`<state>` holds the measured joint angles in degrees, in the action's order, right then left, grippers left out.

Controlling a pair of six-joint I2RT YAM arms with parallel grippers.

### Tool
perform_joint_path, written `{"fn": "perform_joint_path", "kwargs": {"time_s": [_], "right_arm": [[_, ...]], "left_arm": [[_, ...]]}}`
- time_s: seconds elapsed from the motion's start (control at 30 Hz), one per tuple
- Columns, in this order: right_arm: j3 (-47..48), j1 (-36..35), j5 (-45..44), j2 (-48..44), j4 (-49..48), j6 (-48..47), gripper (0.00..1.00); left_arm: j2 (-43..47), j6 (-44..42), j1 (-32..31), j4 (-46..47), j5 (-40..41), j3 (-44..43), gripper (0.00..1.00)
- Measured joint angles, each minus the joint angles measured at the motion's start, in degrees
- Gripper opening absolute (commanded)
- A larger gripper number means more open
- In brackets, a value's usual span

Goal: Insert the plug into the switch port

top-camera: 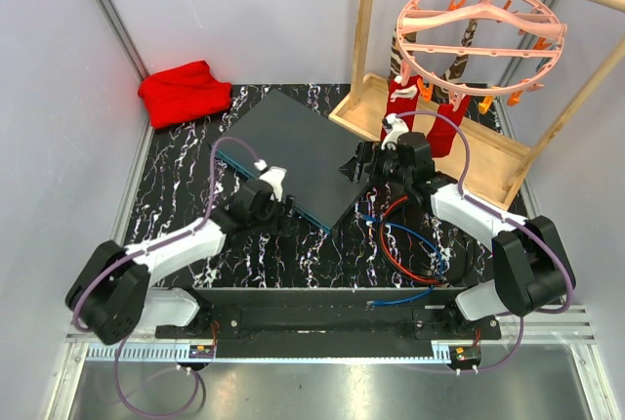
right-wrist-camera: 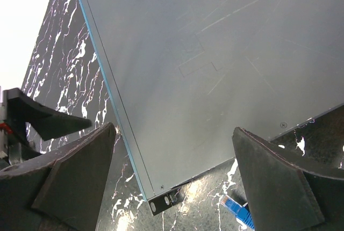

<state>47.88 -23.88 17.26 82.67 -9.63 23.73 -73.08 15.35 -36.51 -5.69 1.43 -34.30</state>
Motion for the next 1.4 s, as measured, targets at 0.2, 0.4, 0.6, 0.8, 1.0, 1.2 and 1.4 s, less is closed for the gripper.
{"fn": "perform_joint_path", "kwargs": {"time_s": [0.2, 0.4, 0.6, 0.8, 1.0, 1.2, 1.4], "right_arm": [[0.0, 0.0, 0.0, 0.0, 0.0, 0.0, 1.00], [0.0, 0.0, 0.0, 0.0, 0.0, -0.2, 1.00], [0.0, 0.0, -0.2, 0.0, 0.0, -0.6, 1.00], [0.0, 0.0, -0.3, 0.0, 0.0, -1.1, 1.00], [0.2, 0.2, -0.4, 0.1, 0.3, -1.8, 1.00], [3.0, 0.4, -1.8, 2.6, 1.5, -3.7, 1.00], [6.9, 0.6, -4.2, 5.8, 2.6, -7.0, 1.00]], "left_arm": [[2.8, 11.3, 0.0, -4.0, 11.5, 2.1, 0.95], [-1.9, 16.8, 0.0, -5.5, 15.3, 1.6, 0.92], [-8.6, 18.2, 0.0, -5.7, 17.6, -2.1, 0.87], [-11.8, 17.9, 0.0, -5.4, 18.6, -4.6, 0.87], [-12.1, 17.9, -0.1, -5.3, 18.8, -4.7, 0.87], [-12.2, 19.3, -0.1, -2.2, 17.6, -4.7, 0.87], [-12.1, 20.7, -0.1, 2.9, 15.2, -3.2, 0.87]]}}
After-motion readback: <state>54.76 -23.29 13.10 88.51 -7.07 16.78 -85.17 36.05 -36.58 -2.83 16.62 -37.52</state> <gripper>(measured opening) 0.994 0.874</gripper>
